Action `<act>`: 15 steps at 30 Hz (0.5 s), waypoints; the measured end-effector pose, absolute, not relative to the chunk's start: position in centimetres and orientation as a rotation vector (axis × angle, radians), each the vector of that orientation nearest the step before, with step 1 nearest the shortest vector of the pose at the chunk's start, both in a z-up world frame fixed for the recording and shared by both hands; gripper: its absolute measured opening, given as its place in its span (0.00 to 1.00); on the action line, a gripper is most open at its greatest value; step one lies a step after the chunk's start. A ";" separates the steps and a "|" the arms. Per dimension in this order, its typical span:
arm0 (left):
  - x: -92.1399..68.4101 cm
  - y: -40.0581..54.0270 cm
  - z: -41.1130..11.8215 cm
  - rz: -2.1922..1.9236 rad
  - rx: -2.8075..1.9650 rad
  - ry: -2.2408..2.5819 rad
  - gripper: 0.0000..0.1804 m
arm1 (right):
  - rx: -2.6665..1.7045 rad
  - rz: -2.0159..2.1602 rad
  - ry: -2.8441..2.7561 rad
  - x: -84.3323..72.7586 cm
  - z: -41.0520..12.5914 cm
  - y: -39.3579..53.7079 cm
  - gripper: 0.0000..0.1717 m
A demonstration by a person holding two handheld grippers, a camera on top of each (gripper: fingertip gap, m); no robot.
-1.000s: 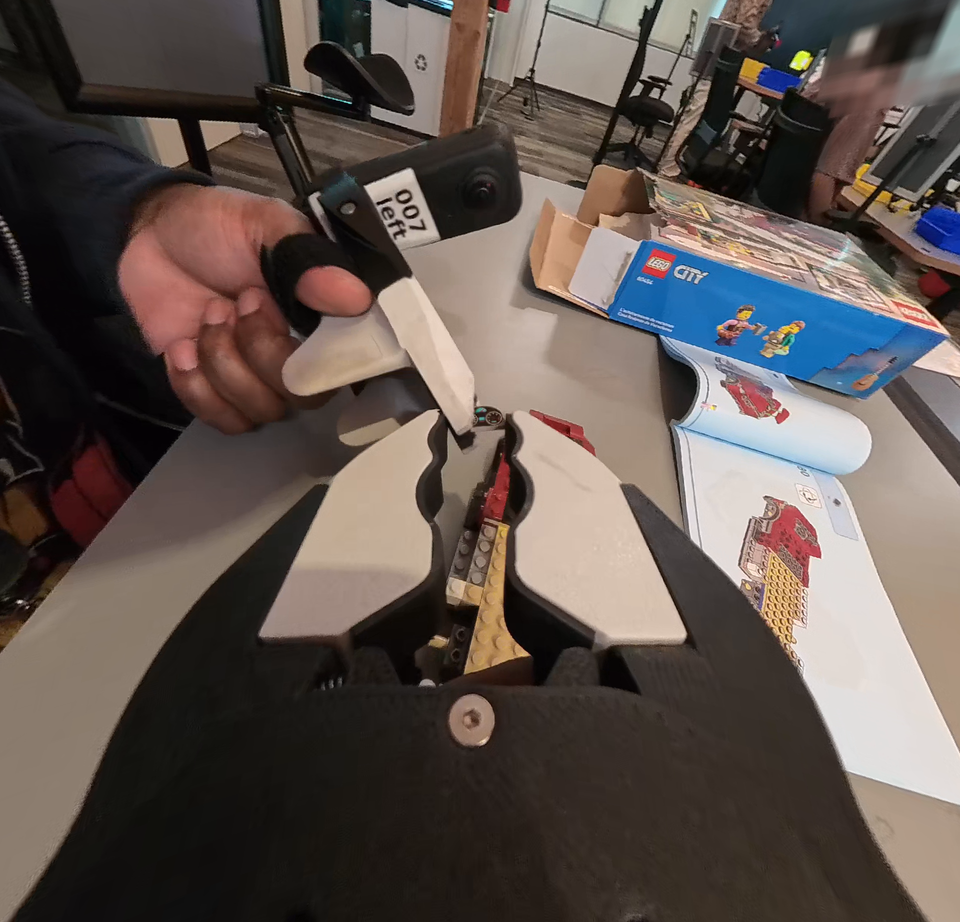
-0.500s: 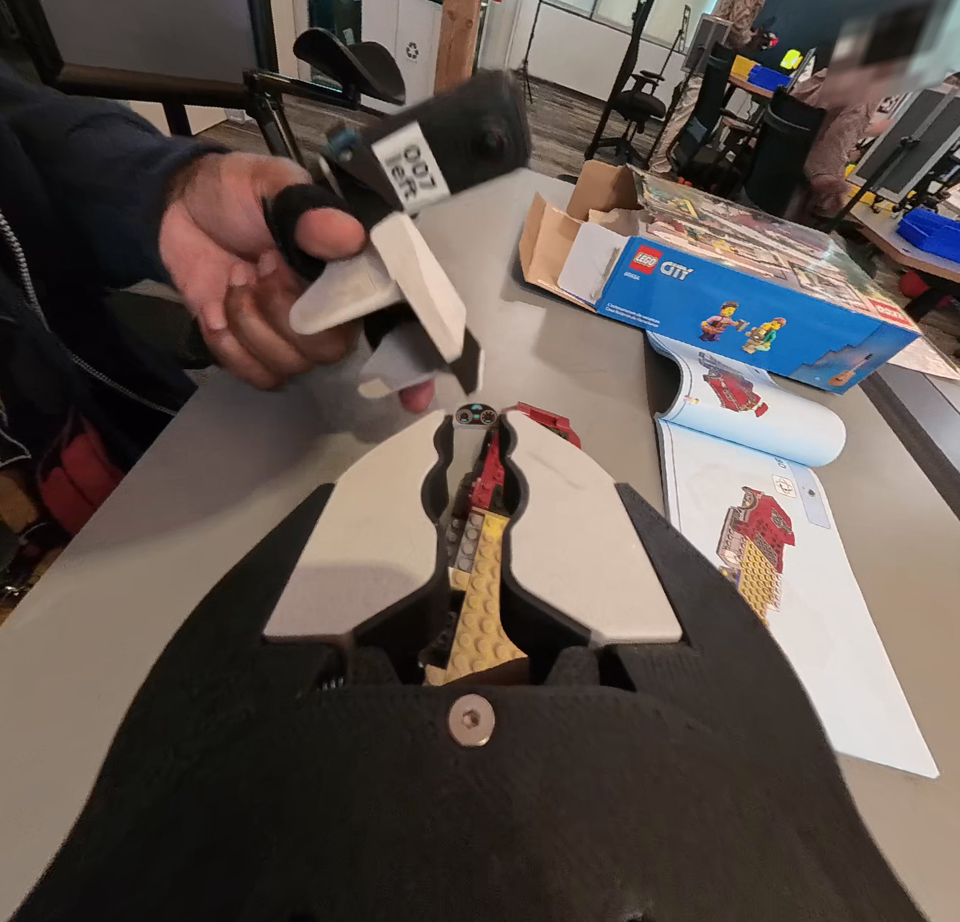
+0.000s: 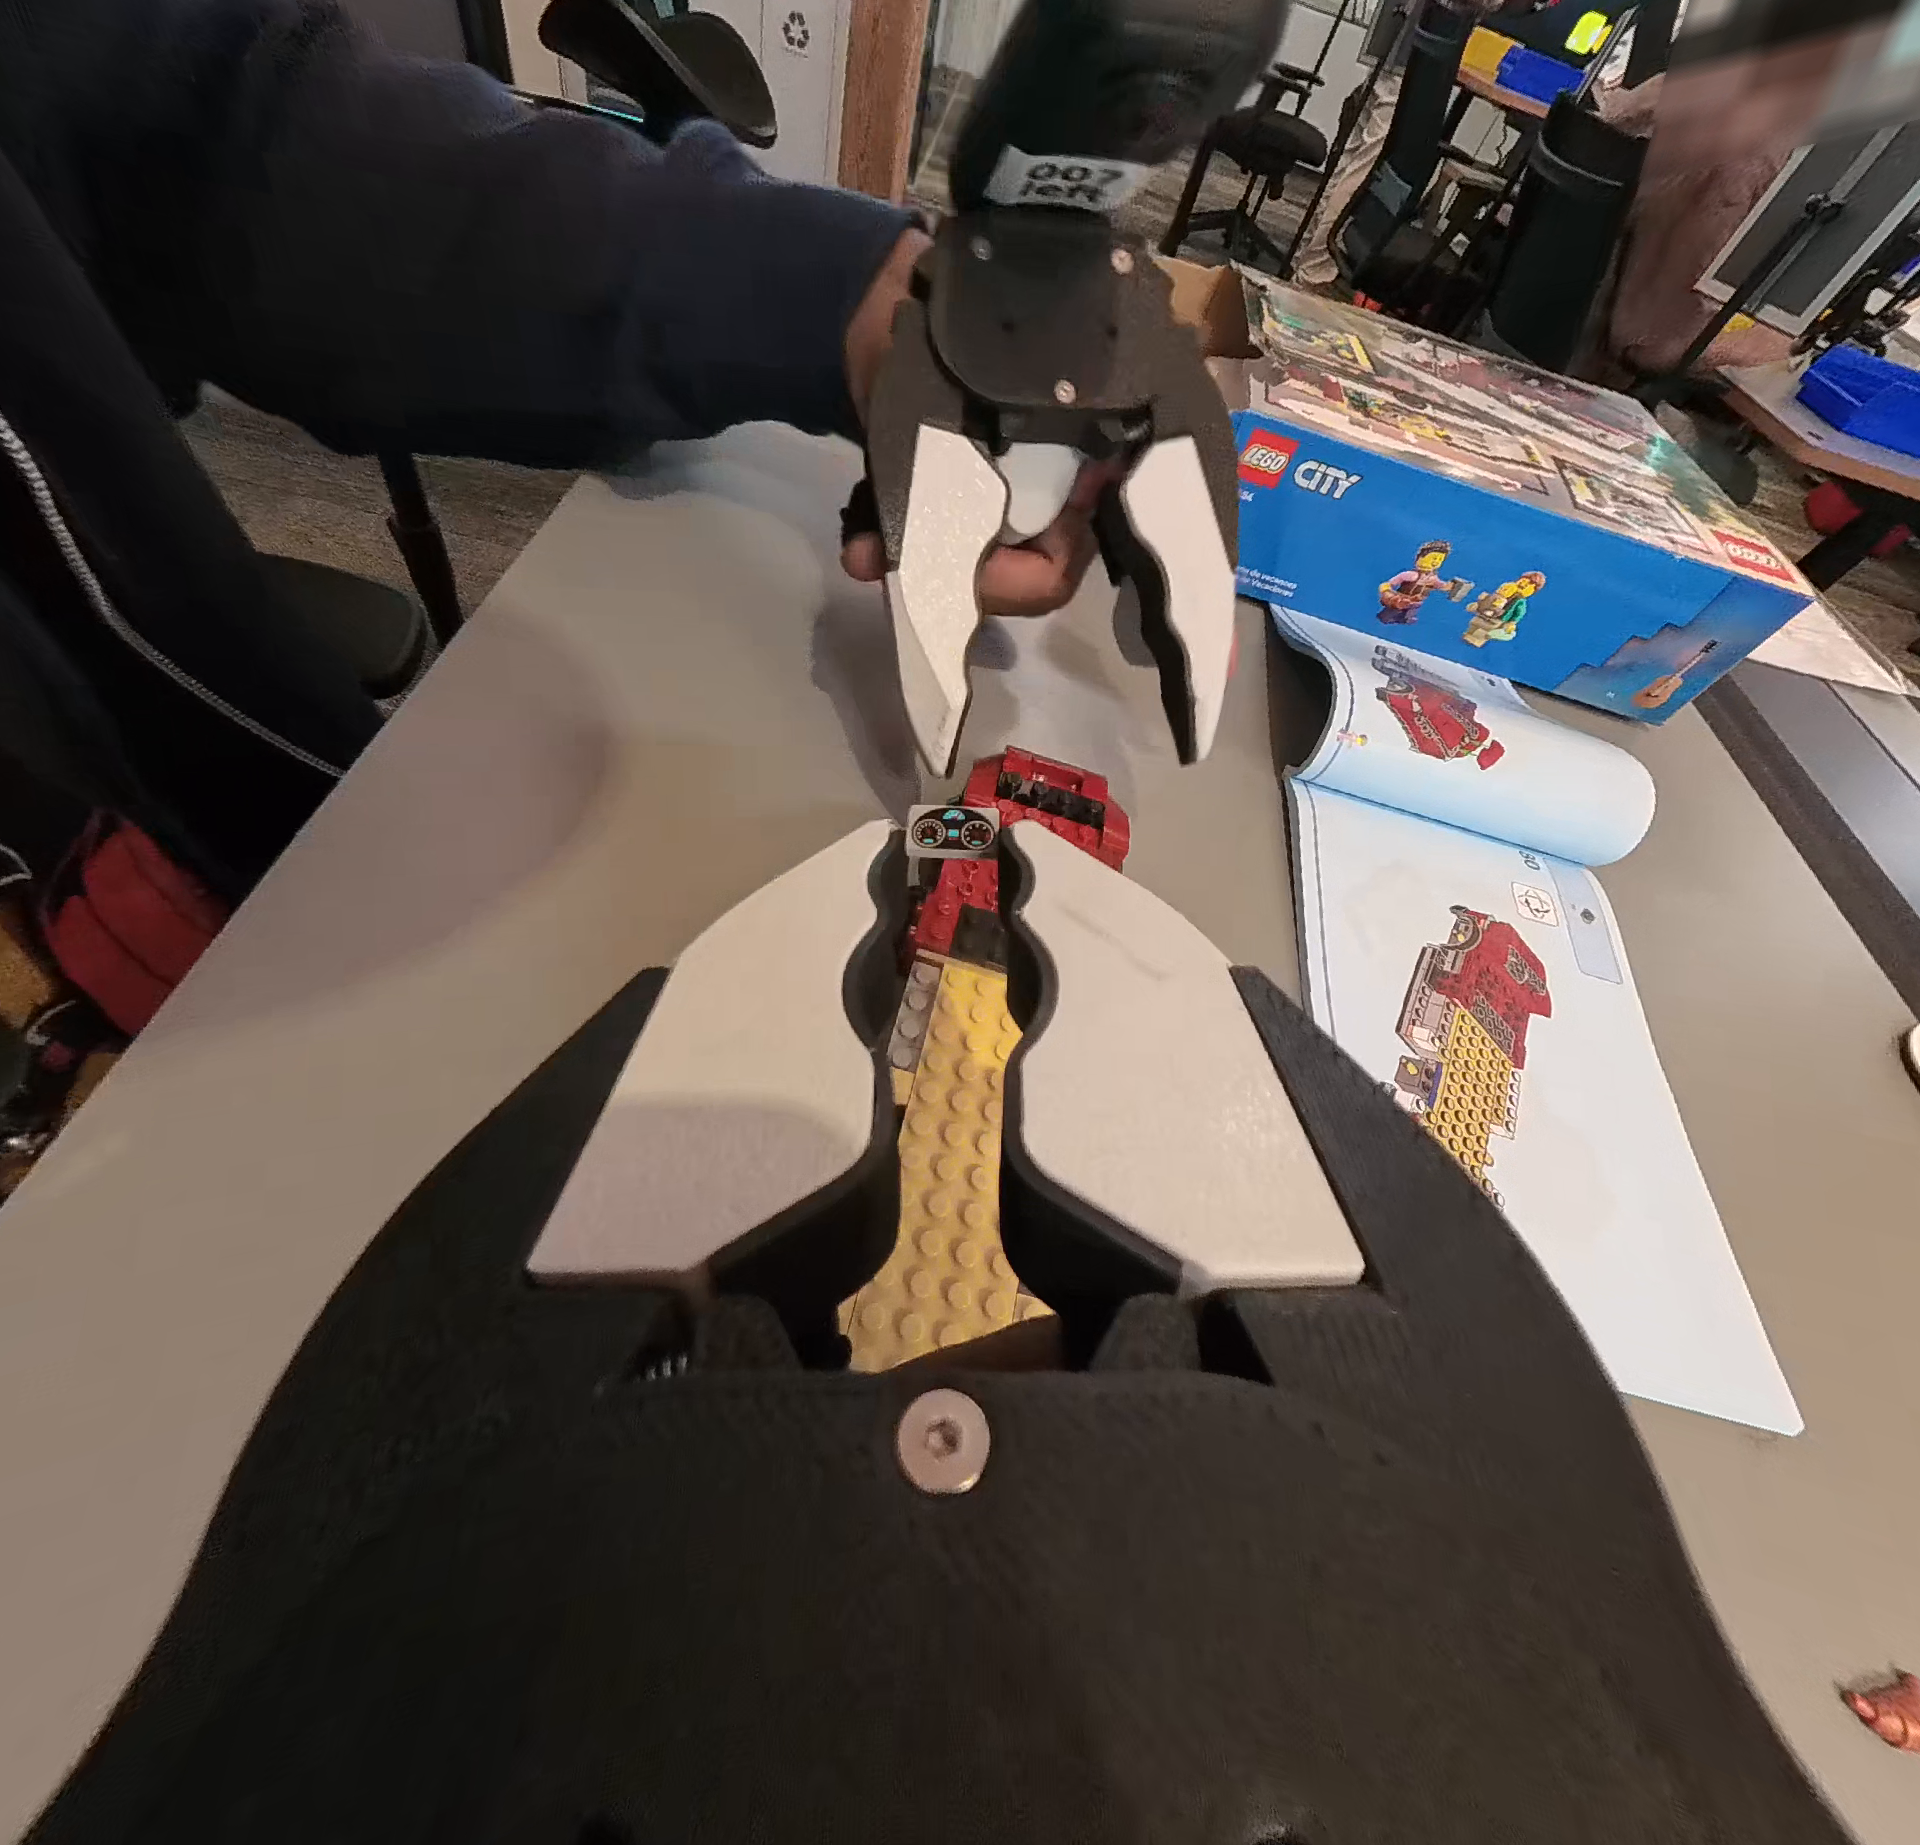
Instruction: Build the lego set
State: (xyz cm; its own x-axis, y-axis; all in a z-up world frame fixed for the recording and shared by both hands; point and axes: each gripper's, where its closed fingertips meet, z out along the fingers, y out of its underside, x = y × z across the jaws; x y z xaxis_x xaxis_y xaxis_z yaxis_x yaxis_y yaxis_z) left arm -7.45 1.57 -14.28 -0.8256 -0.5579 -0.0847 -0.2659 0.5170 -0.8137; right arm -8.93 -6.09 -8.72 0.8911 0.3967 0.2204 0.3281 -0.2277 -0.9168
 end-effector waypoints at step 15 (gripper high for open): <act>-7.4 -1.2 -17.2 -1.110 -0.409 2.704 0.34 | -2.020 0.090 -0.385 -7.9 -10.3 -4.5 0.10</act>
